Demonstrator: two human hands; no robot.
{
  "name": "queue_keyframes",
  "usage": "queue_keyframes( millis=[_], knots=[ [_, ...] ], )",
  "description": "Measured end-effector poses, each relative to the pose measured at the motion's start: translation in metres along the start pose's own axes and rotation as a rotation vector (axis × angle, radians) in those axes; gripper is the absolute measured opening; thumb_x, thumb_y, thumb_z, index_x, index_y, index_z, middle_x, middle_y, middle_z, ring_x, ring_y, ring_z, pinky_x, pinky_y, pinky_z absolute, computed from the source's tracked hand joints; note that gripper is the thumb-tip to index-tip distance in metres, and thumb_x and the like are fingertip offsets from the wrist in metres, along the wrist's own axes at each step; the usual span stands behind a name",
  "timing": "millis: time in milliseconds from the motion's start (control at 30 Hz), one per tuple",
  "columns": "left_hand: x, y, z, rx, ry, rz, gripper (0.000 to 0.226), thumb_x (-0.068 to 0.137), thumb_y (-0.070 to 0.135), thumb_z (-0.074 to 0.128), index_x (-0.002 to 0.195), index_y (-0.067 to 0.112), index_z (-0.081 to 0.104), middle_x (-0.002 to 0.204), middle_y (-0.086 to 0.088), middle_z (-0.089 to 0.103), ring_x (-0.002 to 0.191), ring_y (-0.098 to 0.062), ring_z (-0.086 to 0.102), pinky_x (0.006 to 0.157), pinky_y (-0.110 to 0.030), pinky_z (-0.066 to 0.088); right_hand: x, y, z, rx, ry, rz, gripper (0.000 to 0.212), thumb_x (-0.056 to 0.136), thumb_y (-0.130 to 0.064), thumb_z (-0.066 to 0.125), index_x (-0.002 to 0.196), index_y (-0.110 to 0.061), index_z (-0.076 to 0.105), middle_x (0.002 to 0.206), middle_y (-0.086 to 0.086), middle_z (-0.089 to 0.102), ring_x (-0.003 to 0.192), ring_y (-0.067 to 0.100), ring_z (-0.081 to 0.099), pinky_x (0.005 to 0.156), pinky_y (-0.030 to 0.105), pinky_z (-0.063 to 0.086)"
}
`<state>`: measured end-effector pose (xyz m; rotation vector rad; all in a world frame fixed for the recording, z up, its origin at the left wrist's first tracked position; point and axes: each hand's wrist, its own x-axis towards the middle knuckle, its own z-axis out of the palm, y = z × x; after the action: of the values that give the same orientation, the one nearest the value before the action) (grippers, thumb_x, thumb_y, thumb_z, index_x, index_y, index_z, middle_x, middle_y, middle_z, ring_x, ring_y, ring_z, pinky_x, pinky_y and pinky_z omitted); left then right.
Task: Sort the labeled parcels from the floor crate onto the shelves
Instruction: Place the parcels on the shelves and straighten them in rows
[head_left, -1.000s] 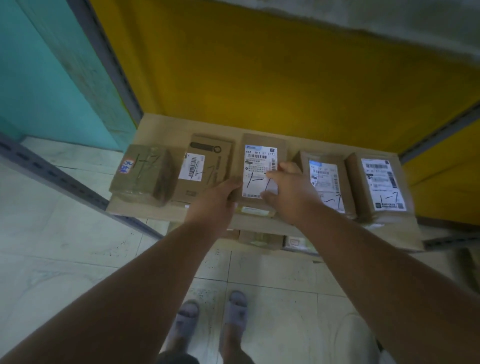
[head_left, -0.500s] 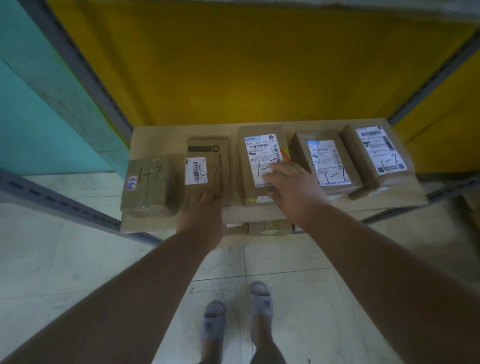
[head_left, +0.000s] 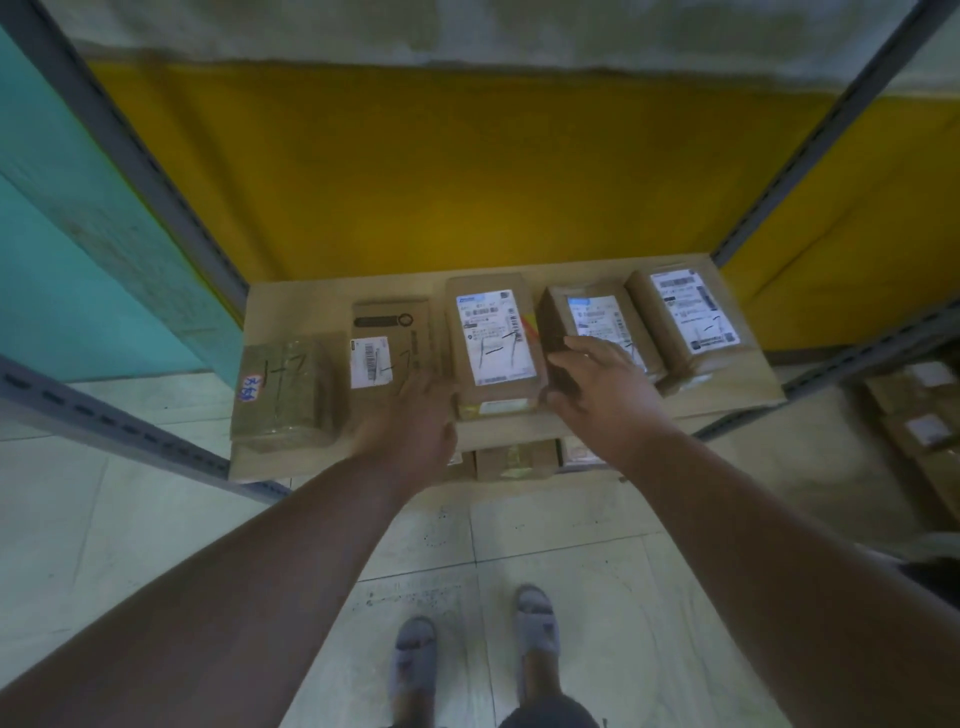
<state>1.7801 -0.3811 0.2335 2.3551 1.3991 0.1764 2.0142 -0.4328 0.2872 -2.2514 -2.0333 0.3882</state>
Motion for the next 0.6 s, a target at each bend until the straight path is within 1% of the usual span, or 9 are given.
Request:
queue_keyframes(
  millis=[67,100,167,233,300,400,467,533,600],
  knots=[
    [0.004,0.025,-0.007,-0.054,0.038,0.04,0.042,0.089,0.023,0.059,0.131,0.021,0.057,0.13,-0.001,0.052,0.114,-0.026,0.052,0.083,-0.037,0.049,-0.013,0.022,-0.016,-0.007,0.03,0.045,0.048,0.094,-0.031,0.062,0.14,-0.019,0.055,0.152,0.006,0.044,0.141,0.028,0.038,0.115,0.04,0.03],
    [0.008,0.038,-0.008,-0.067,0.056,0.072,0.043,0.088,0.022,0.061,0.131,0.02,0.058,0.13,-0.002,0.052,0.115,-0.027,0.052,0.083,-0.036,0.049,-0.018,0.035,-0.022,-0.003,0.051,0.059,0.047,0.092,-0.028,0.064,0.138,-0.018,0.057,0.15,0.007,0.047,0.138,0.03,0.041,0.113,0.04,0.032],
    [0.018,0.065,-0.006,-0.07,0.074,0.134,0.04,0.087,0.02,0.062,0.127,0.018,0.061,0.126,-0.005,0.055,0.115,-0.029,0.051,0.086,-0.039,0.048,-0.022,0.065,-0.034,0.001,0.095,0.073,0.045,0.089,-0.022,0.067,0.133,-0.016,0.061,0.143,0.009,0.053,0.131,0.033,0.046,0.11,0.042,0.037],
    [0.029,0.093,0.001,-0.051,0.056,0.152,0.038,0.087,0.021,0.06,0.125,0.016,0.062,0.125,-0.005,0.054,0.117,-0.029,0.049,0.09,-0.04,0.047,-0.019,0.094,-0.044,-0.021,0.115,0.066,0.043,0.089,-0.024,0.067,0.131,-0.015,0.063,0.139,0.01,0.055,0.128,0.034,0.048,0.107,0.045,0.042],
    [0.041,0.12,0.013,-0.032,0.05,0.146,0.041,0.087,0.021,0.059,0.127,0.018,0.061,0.126,-0.004,0.054,0.117,-0.028,0.049,0.092,-0.039,0.046,-0.013,0.119,-0.052,-0.046,0.061,0.075,0.045,0.091,-0.03,0.067,0.134,-0.016,0.059,0.145,0.009,0.05,0.135,0.032,0.043,0.111,0.043,0.038],
    [0.061,0.158,0.031,-0.005,0.075,0.12,0.044,0.088,0.02,0.06,0.132,0.02,0.058,0.127,-0.005,0.054,0.118,-0.029,0.049,0.095,-0.042,0.046,0.001,0.156,-0.056,-0.048,-0.031,0.064,0.052,0.092,-0.035,0.067,0.14,-0.02,0.052,0.157,0.004,0.036,0.145,0.027,0.03,0.116,0.04,0.031],
    [0.077,0.176,0.045,0.108,0.068,0.081,0.049,0.09,0.021,0.059,0.138,0.022,0.053,0.135,-0.005,0.05,0.122,-0.028,0.045,0.1,-0.044,0.043,0.01,0.18,-0.054,-0.072,-0.075,0.018,0.059,0.092,-0.039,0.066,0.145,-0.023,0.046,0.162,0.002,0.028,0.149,0.024,0.023,0.118,0.039,0.029],
    [0.092,0.188,0.056,0.224,0.056,0.034,0.056,0.09,0.025,0.06,0.144,0.028,0.045,0.146,-0.005,0.042,0.129,-0.029,0.039,0.104,-0.043,0.038,0.019,0.2,-0.052,-0.15,-0.136,-0.049,0.068,0.093,-0.044,0.064,0.152,-0.025,0.036,0.165,0.0,0.019,0.153,0.021,0.014,0.119,0.04,0.027],
    [0.104,0.193,0.066,0.261,0.037,-0.012,0.061,0.09,0.028,0.061,0.147,0.035,0.04,0.152,-0.004,0.036,0.135,-0.029,0.035,0.107,-0.045,0.035,0.028,0.213,-0.048,-0.192,-0.157,-0.094,0.072,0.094,-0.048,0.062,0.155,-0.027,0.03,0.167,-0.001,0.014,0.154,0.019,0.009,0.119,0.04,0.028]
  ],
)
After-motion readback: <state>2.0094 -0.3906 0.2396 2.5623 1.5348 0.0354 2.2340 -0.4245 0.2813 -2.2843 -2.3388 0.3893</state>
